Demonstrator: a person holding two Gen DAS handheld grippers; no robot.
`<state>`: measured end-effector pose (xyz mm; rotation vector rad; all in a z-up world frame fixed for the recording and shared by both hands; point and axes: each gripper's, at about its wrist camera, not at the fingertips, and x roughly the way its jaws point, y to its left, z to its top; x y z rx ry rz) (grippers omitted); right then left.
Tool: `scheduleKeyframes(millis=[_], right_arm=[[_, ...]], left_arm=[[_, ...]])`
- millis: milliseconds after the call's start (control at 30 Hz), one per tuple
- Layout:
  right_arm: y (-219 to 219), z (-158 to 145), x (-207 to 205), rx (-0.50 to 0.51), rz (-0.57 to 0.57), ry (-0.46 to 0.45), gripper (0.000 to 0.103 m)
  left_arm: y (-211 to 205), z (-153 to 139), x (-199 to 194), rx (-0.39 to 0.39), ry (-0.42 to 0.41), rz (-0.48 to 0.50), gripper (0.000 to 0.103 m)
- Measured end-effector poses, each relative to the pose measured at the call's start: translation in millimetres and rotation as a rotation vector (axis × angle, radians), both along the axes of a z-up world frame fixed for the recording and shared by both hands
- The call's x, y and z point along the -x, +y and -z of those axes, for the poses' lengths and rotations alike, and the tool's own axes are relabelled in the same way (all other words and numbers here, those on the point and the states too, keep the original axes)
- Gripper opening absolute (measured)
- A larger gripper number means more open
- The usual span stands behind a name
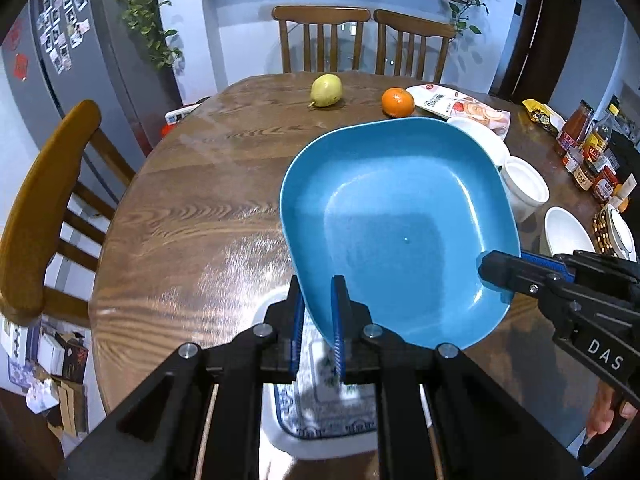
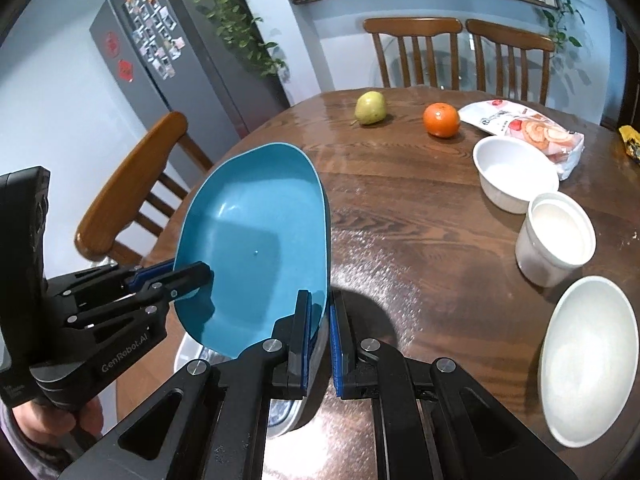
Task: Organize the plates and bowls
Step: 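Lift the teal dish with the left tool while the right tool grips its rim, then lower the teal dish onto the patterned plate stack with both tools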
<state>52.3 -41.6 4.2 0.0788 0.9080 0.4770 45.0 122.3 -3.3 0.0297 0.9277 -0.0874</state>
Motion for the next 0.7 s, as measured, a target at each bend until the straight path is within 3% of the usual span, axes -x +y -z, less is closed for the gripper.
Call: scheduleKeyframes(millis=[700], right_arm=[[15.7, 20.7, 38.5, 0.028, -0.097, 0.065, 0.01]], left_arm=[[9.4, 23.5, 48.6, -0.013, 0.069, -0.071, 0.011]])
